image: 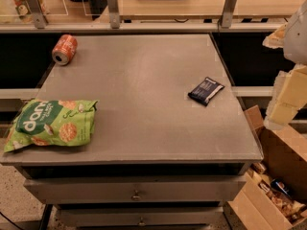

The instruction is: Move rxbar blueberry near coke can

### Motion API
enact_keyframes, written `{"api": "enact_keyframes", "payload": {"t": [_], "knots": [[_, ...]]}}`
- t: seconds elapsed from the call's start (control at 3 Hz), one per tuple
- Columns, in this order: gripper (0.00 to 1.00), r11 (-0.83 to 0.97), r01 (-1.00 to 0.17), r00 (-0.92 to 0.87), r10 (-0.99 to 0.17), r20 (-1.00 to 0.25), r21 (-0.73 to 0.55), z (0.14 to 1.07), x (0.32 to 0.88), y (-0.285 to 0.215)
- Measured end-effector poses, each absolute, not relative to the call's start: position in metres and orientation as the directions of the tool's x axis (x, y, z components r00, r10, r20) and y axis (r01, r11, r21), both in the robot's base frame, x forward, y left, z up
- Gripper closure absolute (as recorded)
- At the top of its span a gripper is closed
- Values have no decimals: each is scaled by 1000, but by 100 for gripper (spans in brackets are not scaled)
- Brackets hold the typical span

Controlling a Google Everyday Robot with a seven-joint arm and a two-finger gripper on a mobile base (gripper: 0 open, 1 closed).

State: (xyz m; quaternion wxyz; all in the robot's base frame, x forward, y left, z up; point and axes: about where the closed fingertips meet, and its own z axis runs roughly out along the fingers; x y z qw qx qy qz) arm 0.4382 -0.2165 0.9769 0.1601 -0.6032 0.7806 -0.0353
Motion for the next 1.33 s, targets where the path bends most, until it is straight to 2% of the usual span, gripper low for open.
{"api": "enact_keyframes", "payload": {"t": [0.67,1.33], "knots": [[0,282,-921,-236,-953,-191,-269,975,442,-219],[0,114,-944,-122,-993,6,-310,934,484,-241]]}}
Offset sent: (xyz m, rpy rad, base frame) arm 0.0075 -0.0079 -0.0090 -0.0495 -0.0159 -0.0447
